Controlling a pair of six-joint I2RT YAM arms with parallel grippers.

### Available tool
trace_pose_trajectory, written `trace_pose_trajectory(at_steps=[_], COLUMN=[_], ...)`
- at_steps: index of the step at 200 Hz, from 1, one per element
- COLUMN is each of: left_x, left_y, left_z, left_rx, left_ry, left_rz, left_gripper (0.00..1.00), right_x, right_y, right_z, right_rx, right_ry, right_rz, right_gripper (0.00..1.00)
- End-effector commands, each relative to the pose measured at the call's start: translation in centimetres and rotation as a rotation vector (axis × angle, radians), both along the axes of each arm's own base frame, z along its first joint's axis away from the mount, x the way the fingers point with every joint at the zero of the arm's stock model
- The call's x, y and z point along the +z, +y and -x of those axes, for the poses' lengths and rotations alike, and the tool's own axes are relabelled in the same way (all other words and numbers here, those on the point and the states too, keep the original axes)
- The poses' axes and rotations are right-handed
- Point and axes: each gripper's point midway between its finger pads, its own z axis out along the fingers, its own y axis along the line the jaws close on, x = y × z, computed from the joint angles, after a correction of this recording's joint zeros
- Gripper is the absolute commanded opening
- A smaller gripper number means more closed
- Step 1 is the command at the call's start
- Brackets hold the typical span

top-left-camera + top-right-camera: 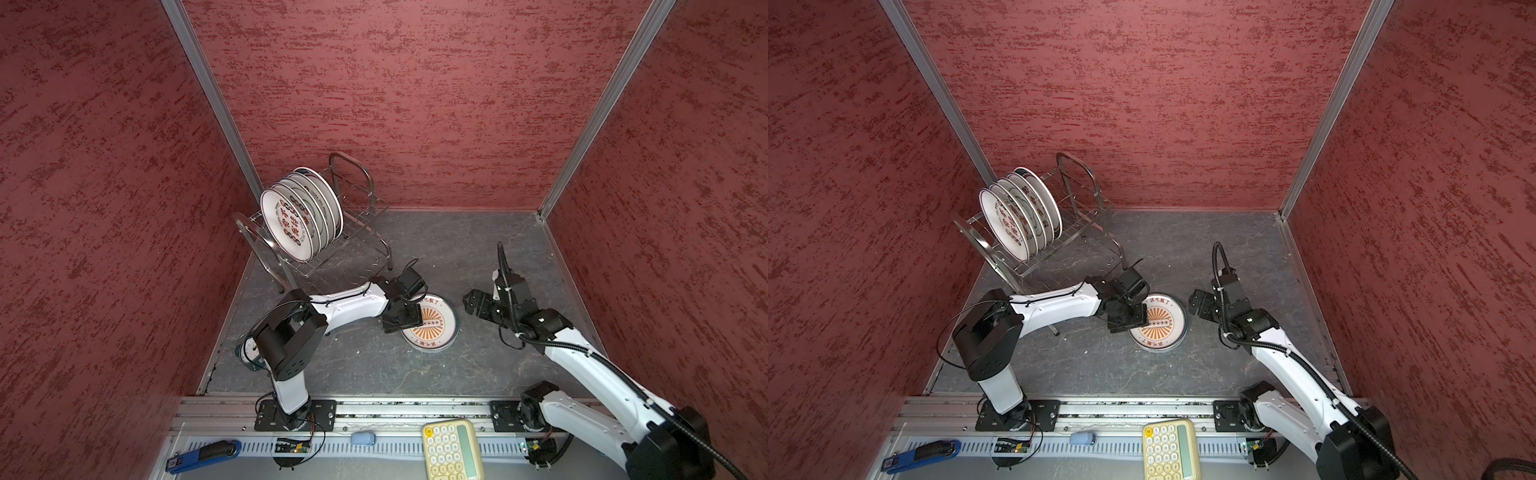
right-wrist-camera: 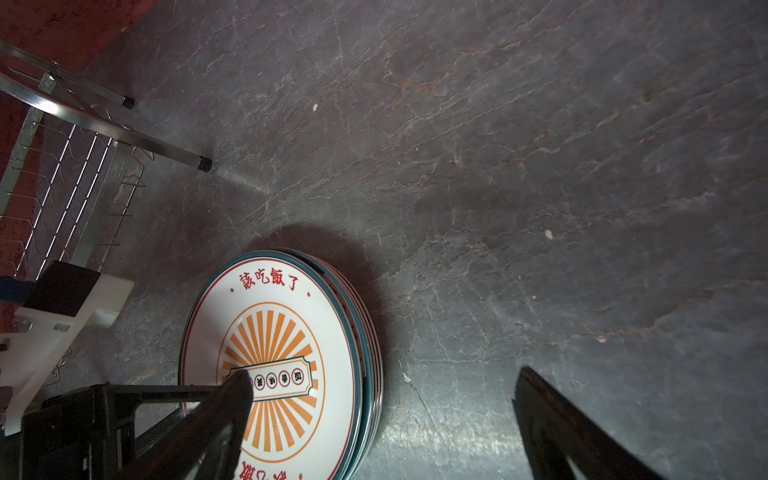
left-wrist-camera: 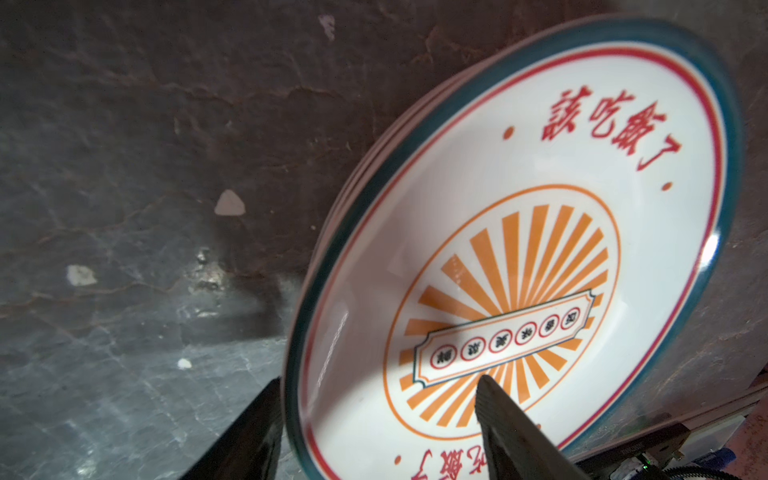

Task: Unload the plates from the dish rack
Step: 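Lay the orange-sunburst plate flat on the stack and open the left gripper, then reach the right gripper to the rack while left gripper draws back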

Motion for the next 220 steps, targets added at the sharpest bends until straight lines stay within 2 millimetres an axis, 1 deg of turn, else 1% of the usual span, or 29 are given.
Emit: trace_pose_trajectory(at_steps=[1,13,89,114,129,142,151,164,181,192,201,211,220], left_x=[0.4,0.5,0.3,0.4,0.8,1.0,1.3,1.4,1.6,1.8,2.1,2.3,2.4], left_y=[-0.4,-0.7,-0.9,-0.4,0.1,0.8,1.3,2.3,3.9,5.0,5.9,6.8,7.6], left_z=[-0.1,-0.1,0.1,0.2,0.1,0.1,0.0,0.0,-0.2,-0.2,-0.4,-0.5,-0.5], left_rx=[-0.032,-0.043,-0.062,-0.047,-0.035,-0.026,-0.017,-0.001,0.022,0.037,0.053,0.070,0.085], left_ry=[-0.019,-0.021,-0.012,-0.021,-0.034,-0.044,-0.053,-0.061,-0.067,-0.076,-0.088,-0.099,-0.105], left_rz=[-0.019,-0.020,-0.061,-0.073,-0.075,-0.081,-0.088,-0.100,-0.107,-0.113,-0.117,-0.117,-0.115], left_gripper=[0.76,0.79,0.80,0.80,0.81,0.82,0.82,0.84,0.85,0.86,0.87,0.88,0.89], right_x=[0.1,0.0,-0.2,-0.1,0.4,1.1,2.2,4.3,8.1,10.9,13.3,15.9,18.4], right_y=[-0.7,-0.6,-0.7,-0.7,-0.6,-0.5,-0.5,-0.7,-2.6,-3.3,-3.3,-2.4,-1.9], right_z=[-0.2,-0.2,-0.1,-0.3,-0.6,-1.0,-1.5,-2.5,-4.2,-5.0,-5.6,-6.1,-6.5], right_rx=[-0.020,-0.017,-0.017,-0.014,-0.005,0.004,0.009,0.003,-0.127,-0.174,-0.172,-0.118,-0.104], right_ry=[-0.027,-0.026,-0.027,-0.030,-0.037,-0.053,-0.078,-0.134,-0.237,-0.313,-0.380,-0.461,-0.522], right_rz=[0.018,0.016,0.018,0.022,0.028,0.040,0.052,0.076,0.118,0.124,0.120,0.108,0.087], right_gripper=[0.99,0.99,0.99,0.99,0.99,0.99,0.99,0.99,0.99,0.99,0.99,0.99,0.99])
